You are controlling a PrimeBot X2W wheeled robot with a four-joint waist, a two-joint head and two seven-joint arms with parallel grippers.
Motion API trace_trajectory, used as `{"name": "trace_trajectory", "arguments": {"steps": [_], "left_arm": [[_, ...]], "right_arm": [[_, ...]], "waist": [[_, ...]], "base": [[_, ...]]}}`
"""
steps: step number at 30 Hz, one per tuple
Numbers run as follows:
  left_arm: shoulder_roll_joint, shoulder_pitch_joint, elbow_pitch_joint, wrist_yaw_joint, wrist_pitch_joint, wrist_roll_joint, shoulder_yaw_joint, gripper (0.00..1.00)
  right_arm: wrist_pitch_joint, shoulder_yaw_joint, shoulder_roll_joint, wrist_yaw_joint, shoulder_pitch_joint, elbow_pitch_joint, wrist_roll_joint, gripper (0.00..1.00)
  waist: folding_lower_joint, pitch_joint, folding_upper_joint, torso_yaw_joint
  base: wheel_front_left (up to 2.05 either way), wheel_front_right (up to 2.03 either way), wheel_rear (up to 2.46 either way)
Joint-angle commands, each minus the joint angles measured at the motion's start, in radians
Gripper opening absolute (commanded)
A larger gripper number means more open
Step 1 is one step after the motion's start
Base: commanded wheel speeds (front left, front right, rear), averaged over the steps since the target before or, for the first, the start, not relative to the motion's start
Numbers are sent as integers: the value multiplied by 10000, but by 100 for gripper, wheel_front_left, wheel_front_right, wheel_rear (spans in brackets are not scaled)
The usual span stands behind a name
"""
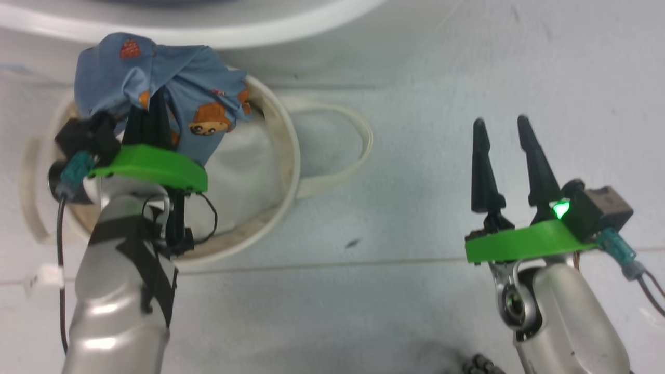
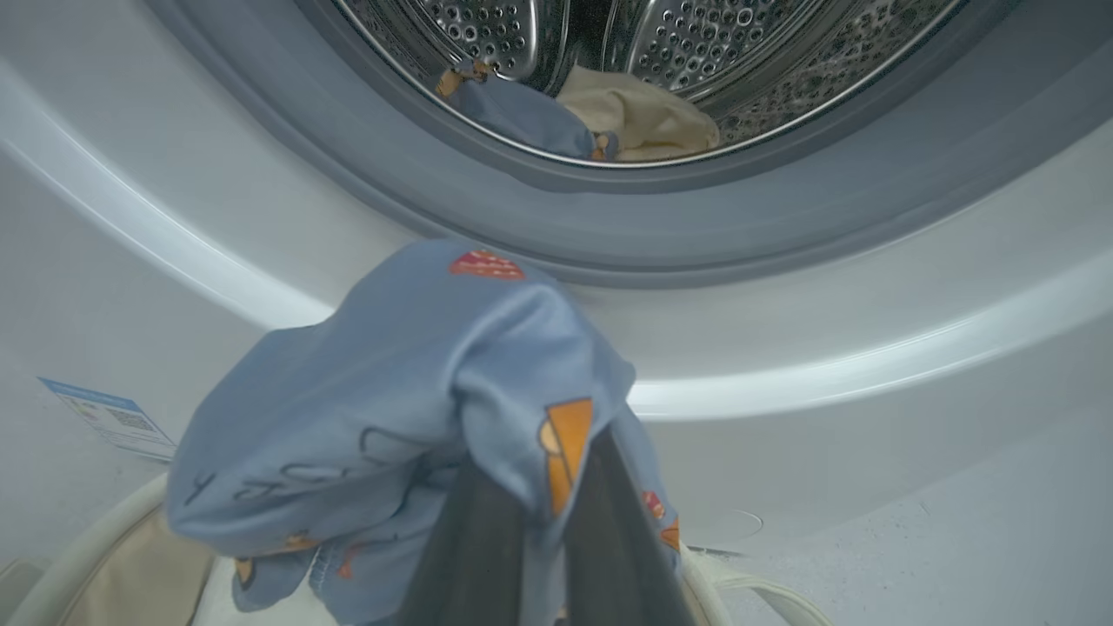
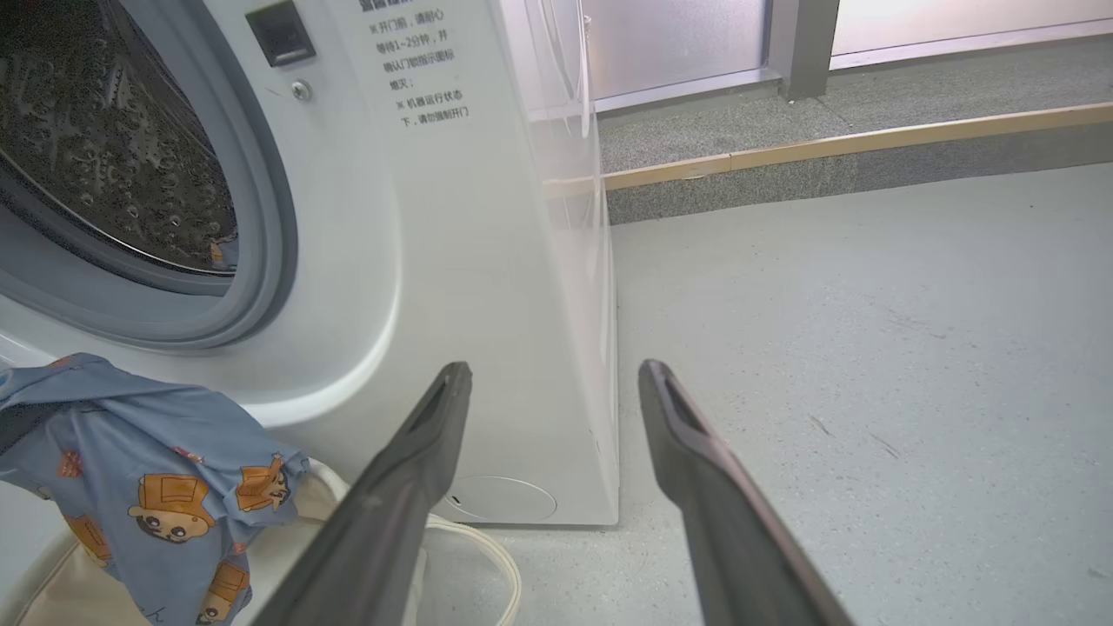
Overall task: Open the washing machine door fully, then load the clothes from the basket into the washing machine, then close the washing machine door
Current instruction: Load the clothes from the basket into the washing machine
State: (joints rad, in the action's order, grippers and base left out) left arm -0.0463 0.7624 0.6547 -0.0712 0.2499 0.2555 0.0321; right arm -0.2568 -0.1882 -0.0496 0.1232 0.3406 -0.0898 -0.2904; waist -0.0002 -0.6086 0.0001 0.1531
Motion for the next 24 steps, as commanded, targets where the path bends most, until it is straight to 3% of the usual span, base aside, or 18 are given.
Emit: {"name": "trace_trajectory", "arguments": {"steps": [1,5,10,18,24], "left_arm": [[-128,-493,-839,178,117,-75,-461,0],[-50,-1380,-2022,561,117,211,-705,0],[-43,-2401,-3421,685,117,1016,-308,0],[-41,-4052,-5086,378,118,1330,13,0],[-40,-4640,-5509,208,118,1535,84,0]], "right_arm": [[-49,-229,-6,75,-439,204,97,100],[-49,-227,-6,75,-816,79,104,100],[-49,-144,-6,75,-1202,-45,91,100],[-49,-75,-6,75,-1805,-108,-60,100],[-49,-71,-6,75,-2078,-130,-127,100]], "waist": [[2,1207,-1,-300],[2,1996,-1,-394],[2,2869,-1,-457],[2,4030,-1,-340],[2,4262,-1,-309]], "base": [[0,0,0],[0,0,0],[0,0,0],[0,0,0],[0,0,0]]}}
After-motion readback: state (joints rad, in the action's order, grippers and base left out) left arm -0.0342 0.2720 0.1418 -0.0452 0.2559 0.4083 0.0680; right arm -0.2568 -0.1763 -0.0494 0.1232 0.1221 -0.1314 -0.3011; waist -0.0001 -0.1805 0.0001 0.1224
